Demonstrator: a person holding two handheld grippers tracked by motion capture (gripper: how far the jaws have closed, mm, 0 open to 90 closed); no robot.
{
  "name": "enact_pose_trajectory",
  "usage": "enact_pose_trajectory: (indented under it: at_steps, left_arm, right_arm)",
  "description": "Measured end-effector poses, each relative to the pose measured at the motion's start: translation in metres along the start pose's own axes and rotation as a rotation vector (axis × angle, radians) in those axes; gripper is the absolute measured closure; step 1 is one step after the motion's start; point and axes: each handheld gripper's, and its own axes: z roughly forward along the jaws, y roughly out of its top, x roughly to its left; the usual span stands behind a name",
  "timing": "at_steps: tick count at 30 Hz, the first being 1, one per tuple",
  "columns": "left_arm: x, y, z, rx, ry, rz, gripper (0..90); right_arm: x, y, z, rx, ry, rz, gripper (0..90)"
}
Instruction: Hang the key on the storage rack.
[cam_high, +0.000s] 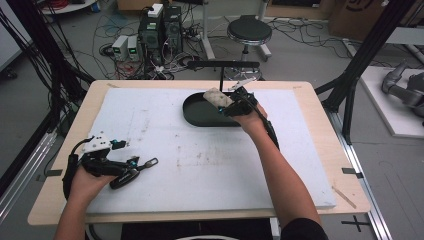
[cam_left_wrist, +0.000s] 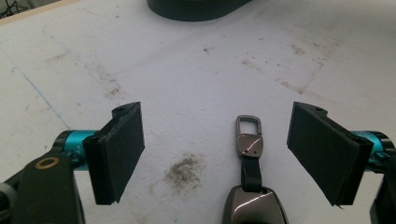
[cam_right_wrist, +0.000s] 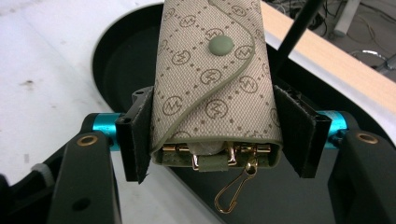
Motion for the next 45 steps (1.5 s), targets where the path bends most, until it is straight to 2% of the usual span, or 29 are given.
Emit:
enact_pose_trajectory:
  at_steps: [15,26,30,31,37,41,44,45]
  left_arm:
    - [-0.001,-0.002,0.003,0.013,0.001,-0.003,18.9]
    - [-0.001,-0.003,0.003,0.02,0.003,0.001,18.9]
    - [-0.001,-0.003,0.003,0.021,0.002,0.002,18.9]
    - [-0.001,-0.003,0.003,0.019,0.002,0.0,18.9]
    - [-0.002,-0.002,0.004,0.02,-0.008,0.0,18.9]
    - [-0.002,-0.002,0.005,0.022,-0.013,0.003,18.9]
    - [-0.002,-0.001,0.005,0.024,-0.014,0.005,18.7]
    - [-0.003,-0.001,0.006,0.02,-0.018,0.0,18.7]
  right_arm:
    - [-0.014,-0.012,0.034,0.094,-0.018,0.022,35.9]
    - [-0.025,-0.022,0.046,0.156,-0.028,0.085,33.2]
    - [-0.027,-0.021,0.042,0.131,-0.044,0.1,29.7]
    - [-0.027,-0.019,0.037,0.114,-0.062,0.1,27.4]
    - [-0.029,-0.018,0.02,0.1,-0.047,0.122,23.6]
    - [-0.027,-0.018,0.009,0.089,-0.04,0.112,22.1]
    - [-0.022,-0.018,-0.009,0.093,-0.04,0.087,21.1]
    - [-0.021,-0.018,-0.014,0.094,-0.031,0.093,20.9]
